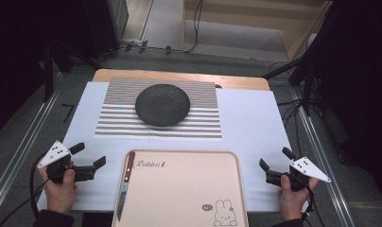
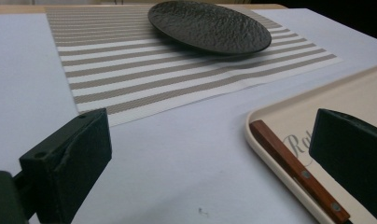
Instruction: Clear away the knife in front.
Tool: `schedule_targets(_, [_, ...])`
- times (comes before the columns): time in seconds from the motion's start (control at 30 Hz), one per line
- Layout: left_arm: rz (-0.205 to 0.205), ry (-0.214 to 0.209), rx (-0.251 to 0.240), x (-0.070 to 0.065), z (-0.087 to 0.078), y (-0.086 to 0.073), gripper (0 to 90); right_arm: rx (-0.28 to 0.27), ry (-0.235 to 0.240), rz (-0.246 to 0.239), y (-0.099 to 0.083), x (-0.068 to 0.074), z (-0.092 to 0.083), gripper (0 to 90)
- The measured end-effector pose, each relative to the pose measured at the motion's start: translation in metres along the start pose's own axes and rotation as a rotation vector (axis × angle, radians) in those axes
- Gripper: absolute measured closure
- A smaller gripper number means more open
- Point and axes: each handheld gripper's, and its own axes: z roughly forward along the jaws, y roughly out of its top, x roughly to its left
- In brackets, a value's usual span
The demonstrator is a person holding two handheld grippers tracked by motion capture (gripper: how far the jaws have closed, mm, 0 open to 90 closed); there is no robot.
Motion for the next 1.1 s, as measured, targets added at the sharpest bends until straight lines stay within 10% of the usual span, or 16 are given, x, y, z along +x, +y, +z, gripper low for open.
schedule_targets(0.53, [-0.032,0.051,-0.051,0.035,-0.009,-0.001,0.0,-0.018,-0.006,0.006,-0.001,-0.001,-0.005,0.0])
schedule_targets(1.1, [-0.012,0.067,-0.036,0.03,-0.005,-0.007,0.0,-0.018,-0.024,0.014,-0.001,-0.001,-0.006,0.0])
